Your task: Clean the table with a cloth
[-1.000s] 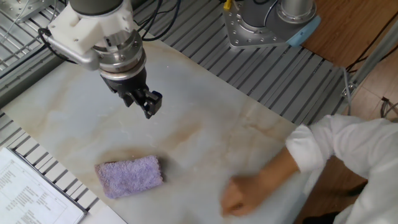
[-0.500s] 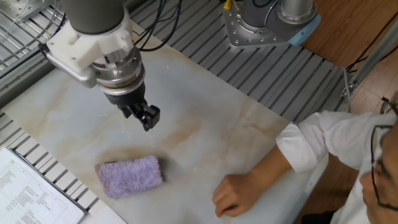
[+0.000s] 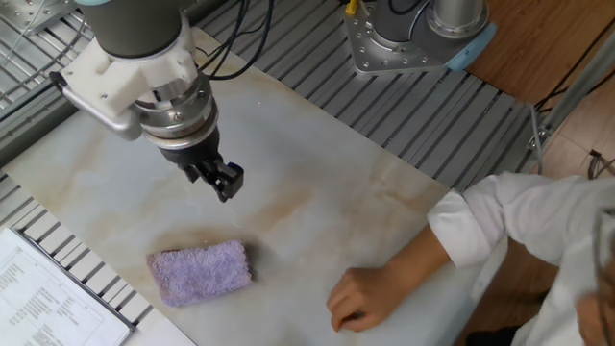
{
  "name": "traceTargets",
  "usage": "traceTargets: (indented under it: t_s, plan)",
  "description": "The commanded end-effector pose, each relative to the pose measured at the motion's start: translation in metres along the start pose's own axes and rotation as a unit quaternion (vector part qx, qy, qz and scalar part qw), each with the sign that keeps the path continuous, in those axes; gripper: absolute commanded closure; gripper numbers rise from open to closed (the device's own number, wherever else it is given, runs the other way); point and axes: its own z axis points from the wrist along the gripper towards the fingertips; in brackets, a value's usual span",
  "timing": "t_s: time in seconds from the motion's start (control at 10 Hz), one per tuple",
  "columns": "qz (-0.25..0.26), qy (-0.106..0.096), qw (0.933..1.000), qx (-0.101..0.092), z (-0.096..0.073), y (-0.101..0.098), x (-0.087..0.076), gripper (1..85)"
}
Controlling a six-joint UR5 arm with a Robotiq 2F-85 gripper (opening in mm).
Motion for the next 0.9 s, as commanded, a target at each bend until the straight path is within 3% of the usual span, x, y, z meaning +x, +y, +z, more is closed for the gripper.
traceTargets:
  t_s: [0.0,0.3,0.5,0.8]
  plan:
    - [0.018,-0.008,0.9998,0.001,0.011,0.003,-0.016,30.0]
    - [0.025,-0.016,0.9995,0.007,0.036,0.005,-0.045,30.0]
    - [0.033,0.004,0.9994,0.013,0.031,0.006,-0.040,30.0]
    - [0.015,0.012,0.9998,-0.004,0.031,0.015,-0.036,30.3]
